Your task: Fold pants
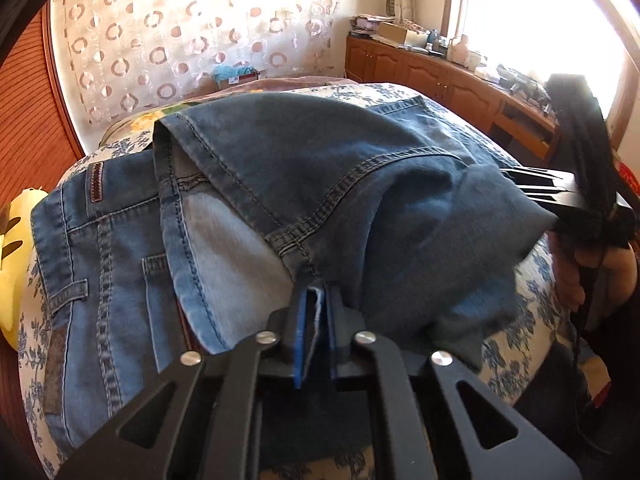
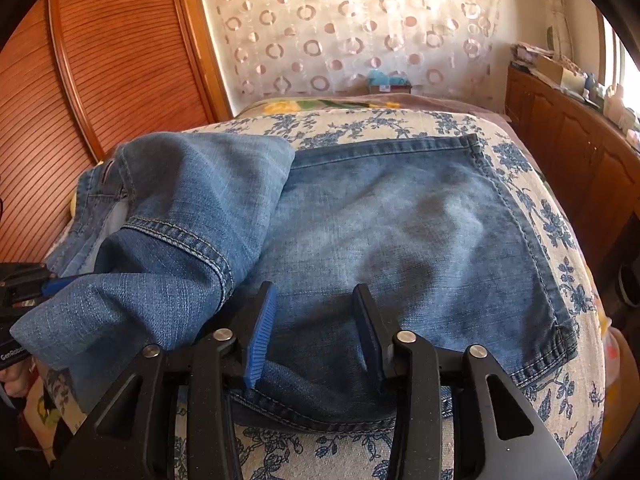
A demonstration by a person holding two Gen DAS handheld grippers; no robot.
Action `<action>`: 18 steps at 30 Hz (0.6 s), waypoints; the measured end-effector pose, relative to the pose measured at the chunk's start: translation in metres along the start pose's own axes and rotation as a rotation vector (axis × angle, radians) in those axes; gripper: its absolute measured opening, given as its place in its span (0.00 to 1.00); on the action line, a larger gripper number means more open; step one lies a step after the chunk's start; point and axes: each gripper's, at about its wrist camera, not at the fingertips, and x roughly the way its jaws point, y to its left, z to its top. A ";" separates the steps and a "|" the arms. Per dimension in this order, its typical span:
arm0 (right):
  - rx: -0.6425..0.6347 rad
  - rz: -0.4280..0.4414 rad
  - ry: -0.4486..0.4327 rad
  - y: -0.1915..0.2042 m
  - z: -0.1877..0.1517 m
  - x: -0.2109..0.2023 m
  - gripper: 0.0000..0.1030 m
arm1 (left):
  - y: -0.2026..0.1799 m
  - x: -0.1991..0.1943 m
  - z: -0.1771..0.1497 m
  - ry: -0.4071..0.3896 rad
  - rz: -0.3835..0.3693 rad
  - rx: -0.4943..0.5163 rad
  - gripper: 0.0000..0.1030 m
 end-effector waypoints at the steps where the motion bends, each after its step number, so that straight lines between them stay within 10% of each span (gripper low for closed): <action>1: -0.005 0.002 0.003 0.001 0.000 0.001 0.43 | 0.001 -0.003 -0.001 -0.008 0.003 -0.003 0.02; 18: 0.018 0.002 -0.008 -0.005 -0.002 -0.003 0.47 | 0.090 -0.142 -0.010 -0.307 0.193 -0.162 0.00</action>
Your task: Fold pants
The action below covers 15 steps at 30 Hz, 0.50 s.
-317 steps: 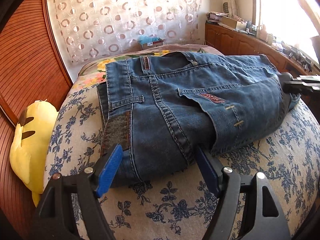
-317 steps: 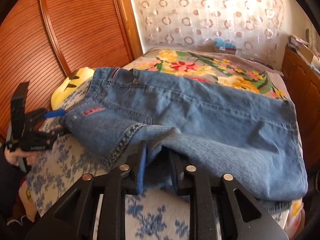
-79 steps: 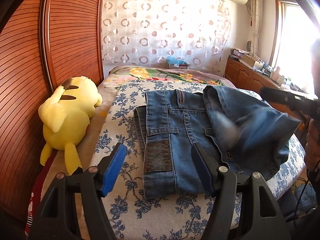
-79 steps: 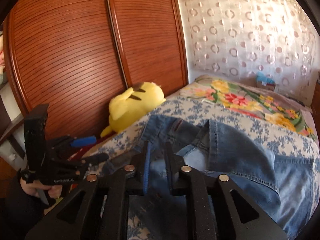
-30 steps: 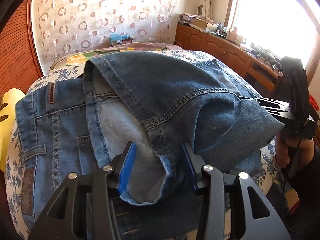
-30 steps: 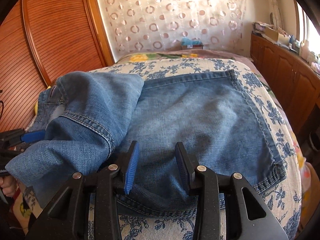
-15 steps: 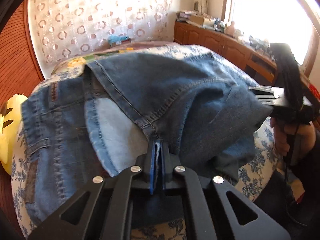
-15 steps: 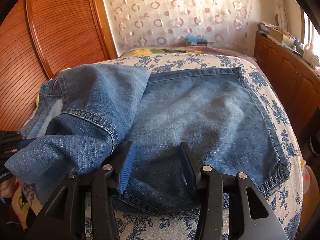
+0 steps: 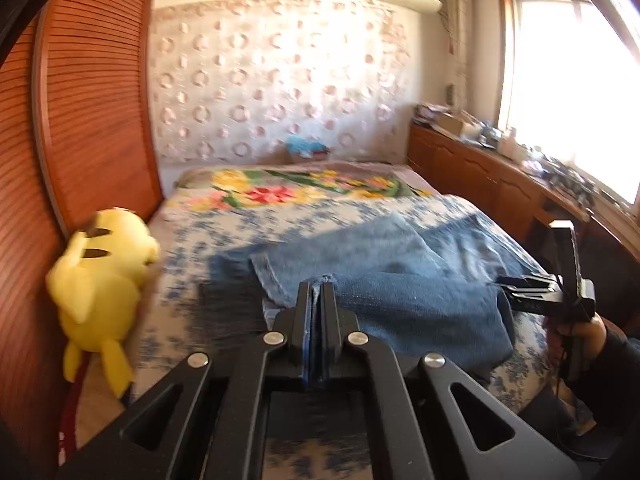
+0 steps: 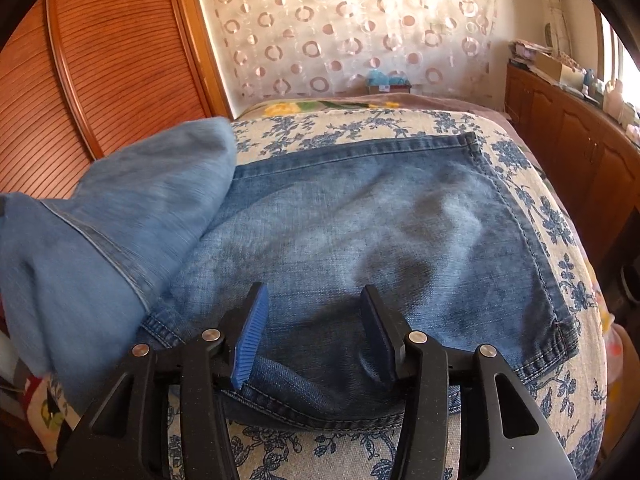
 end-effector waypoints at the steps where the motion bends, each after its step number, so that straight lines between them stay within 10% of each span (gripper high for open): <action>1: 0.000 0.000 0.000 0.000 0.000 0.000 0.47 | 0.006 -0.003 -0.002 -0.003 0.019 -0.004 0.00; 7: -0.001 -0.003 0.003 0.001 0.000 0.000 0.47 | 0.039 0.010 -0.023 0.082 0.056 -0.048 0.04; 15: -0.005 -0.008 0.012 0.002 -0.001 0.002 0.48 | 0.044 0.028 -0.035 0.139 0.063 -0.047 0.40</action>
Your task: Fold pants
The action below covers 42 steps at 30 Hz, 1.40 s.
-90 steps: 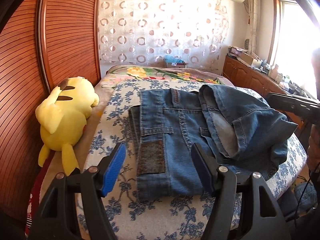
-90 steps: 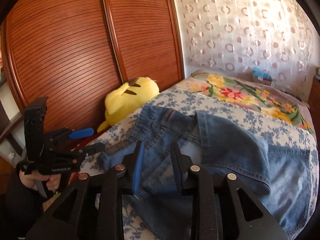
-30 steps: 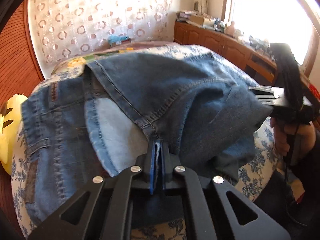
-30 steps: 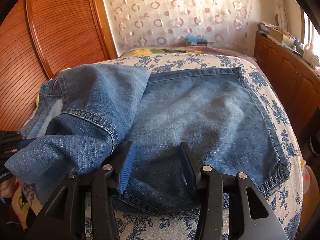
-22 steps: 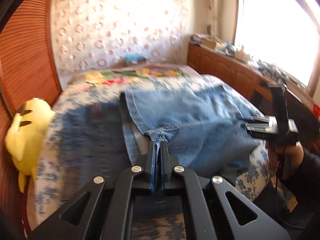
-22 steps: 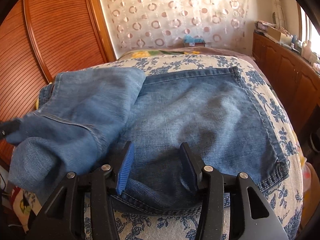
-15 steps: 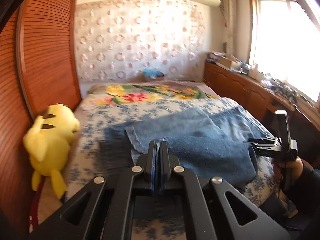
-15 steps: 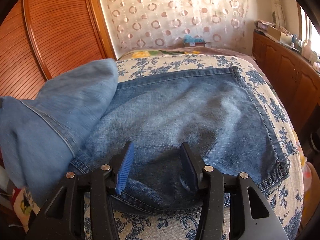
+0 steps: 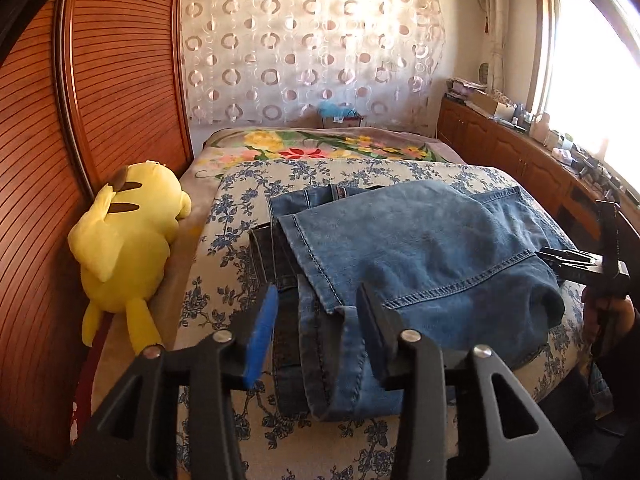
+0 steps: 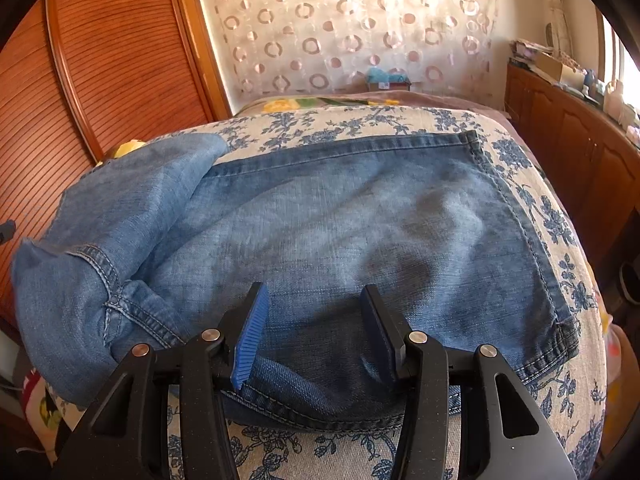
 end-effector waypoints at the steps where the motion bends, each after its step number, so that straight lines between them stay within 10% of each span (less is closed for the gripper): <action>1: 0.000 0.000 0.000 0.000 0.000 0.000 0.48 | 0.000 0.001 0.000 0.002 0.000 0.004 0.41; 24: -0.009 -0.005 -0.005 0.002 0.000 0.000 0.48 | 0.015 0.097 0.047 0.114 0.006 0.051 0.41; 29: -0.009 -0.006 -0.005 0.003 0.000 0.001 0.48 | 0.013 0.098 0.046 0.101 0.020 0.066 0.06; 42: -0.017 -0.006 -0.004 0.004 0.001 0.000 0.48 | 0.021 0.079 0.105 -0.024 0.094 0.070 0.06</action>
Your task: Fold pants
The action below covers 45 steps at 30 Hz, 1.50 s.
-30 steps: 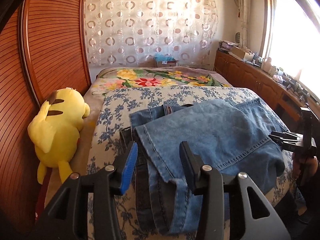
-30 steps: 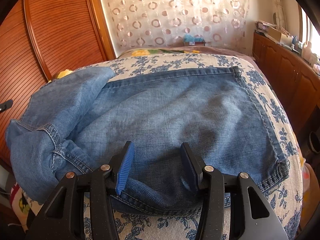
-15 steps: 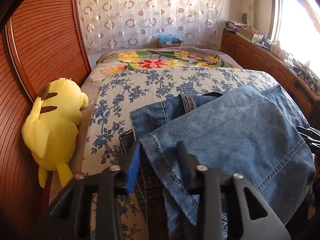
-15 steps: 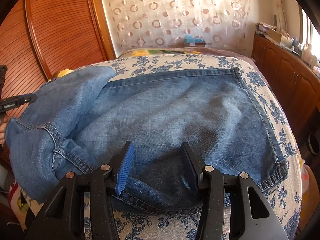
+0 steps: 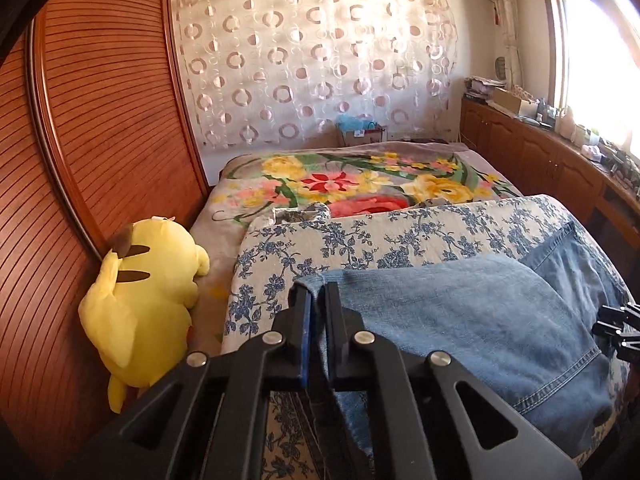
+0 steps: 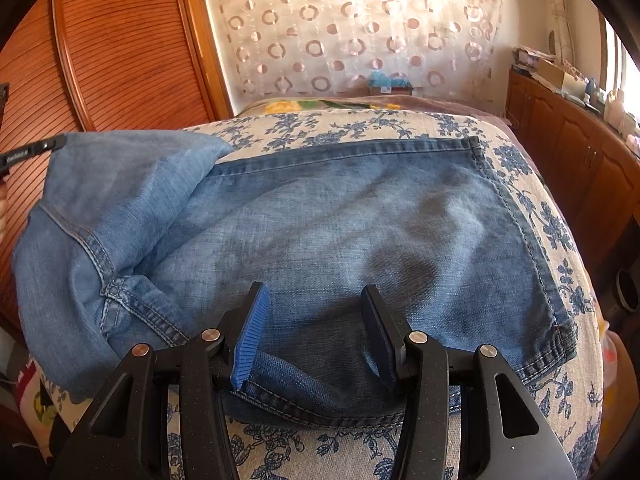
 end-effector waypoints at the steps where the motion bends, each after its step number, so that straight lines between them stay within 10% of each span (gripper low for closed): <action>1: -0.001 0.000 0.000 0.000 0.001 0.000 0.48 | 0.001 0.003 0.001 0.023 -0.010 -0.002 0.07; 7: -0.003 0.001 -0.001 0.001 0.001 0.000 0.48 | -0.006 0.001 -0.017 0.046 -0.039 0.020 0.43; 12: -0.004 0.001 0.000 0.001 0.001 -0.001 0.48 | -0.015 -0.006 -0.035 0.055 -0.057 0.027 0.49; 31: -0.002 -0.005 -0.007 0.001 0.000 0.000 0.48 | -0.039 -0.037 -0.122 0.134 -0.100 0.016 0.49; 45: -0.113 0.205 -0.042 0.060 0.000 -0.043 0.48 | -0.037 -0.051 -0.136 0.112 -0.096 0.004 0.12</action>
